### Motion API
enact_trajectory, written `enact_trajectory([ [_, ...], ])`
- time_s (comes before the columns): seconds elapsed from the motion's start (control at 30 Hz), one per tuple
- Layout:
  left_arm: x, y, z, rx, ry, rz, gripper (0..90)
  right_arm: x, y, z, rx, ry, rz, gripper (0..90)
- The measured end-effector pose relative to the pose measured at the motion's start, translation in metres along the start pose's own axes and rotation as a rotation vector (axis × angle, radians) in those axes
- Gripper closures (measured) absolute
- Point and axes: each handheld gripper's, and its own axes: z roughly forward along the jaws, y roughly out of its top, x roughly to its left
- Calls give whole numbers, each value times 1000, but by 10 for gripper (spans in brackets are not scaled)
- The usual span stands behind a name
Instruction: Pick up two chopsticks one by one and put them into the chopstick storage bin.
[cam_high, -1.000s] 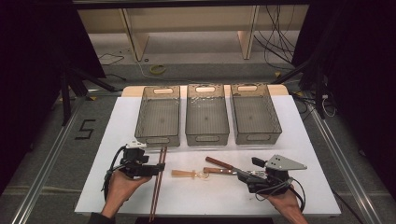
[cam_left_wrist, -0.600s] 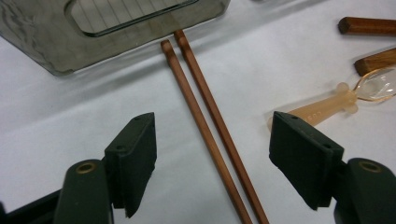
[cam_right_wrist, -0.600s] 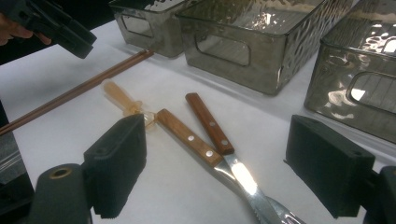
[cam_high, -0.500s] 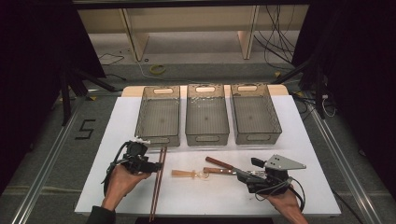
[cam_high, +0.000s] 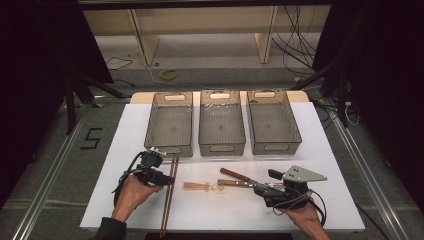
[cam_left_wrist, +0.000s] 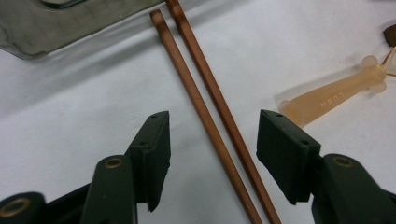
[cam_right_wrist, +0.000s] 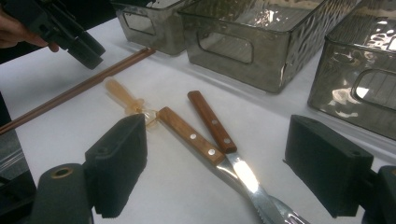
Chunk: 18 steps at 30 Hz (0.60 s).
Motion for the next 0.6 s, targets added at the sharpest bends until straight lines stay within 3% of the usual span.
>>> enact_trajectory([
  [0.1, -2, 1, 2, 9, -8, 7, 470, 0, 0, 0, 2, 1, 2, 218],
  [0.23, -3, 2, 5, 36, 31, 26, 503, 0, 0, 0, 3, 2, 5, 219],
  [0.37, -3, 2, 8, 56, 13, 30, 534, 0, 0, 0, 3, 4, 5, 220],
  [0.43, -3, 3, 10, 72, 39, 43, 564, 0, 0, 1, 5, 6, 6, 221],
  [0.6, -4, 2, 14, 99, 32, 55, 607, 0, 0, 1, 8, 10, 4, 222],
])
